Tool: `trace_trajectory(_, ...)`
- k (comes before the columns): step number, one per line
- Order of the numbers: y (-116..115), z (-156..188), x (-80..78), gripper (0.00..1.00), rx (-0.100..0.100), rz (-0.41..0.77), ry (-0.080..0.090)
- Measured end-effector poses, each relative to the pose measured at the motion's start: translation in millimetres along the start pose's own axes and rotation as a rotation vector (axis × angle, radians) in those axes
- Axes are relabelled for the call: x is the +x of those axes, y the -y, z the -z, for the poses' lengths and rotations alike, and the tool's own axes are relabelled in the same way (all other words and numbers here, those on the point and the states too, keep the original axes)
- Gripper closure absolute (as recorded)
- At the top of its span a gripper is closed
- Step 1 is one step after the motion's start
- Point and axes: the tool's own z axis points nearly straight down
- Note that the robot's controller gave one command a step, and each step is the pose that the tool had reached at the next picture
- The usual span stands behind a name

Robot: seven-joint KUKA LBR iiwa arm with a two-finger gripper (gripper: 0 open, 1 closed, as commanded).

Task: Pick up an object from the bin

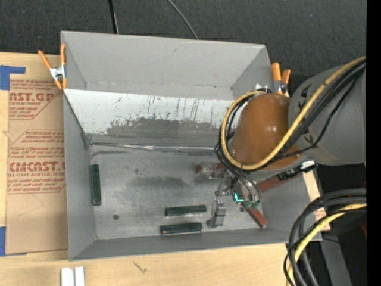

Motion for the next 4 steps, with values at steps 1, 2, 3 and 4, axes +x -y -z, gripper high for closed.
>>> trace_trajectory(1,0,3,-1.9,0.00,0.000,0.000,0.007)
trace_trajectory(2,-35,-66,-20.5,1.00,0.000,0.226,0.006)
trace_trajectory(3,-35,-66,-20.5,1.00,0.000,0.226,0.006)
trace_trajectory(4,-25,143,-36.5,1.00,0.002,0.224,0.017)
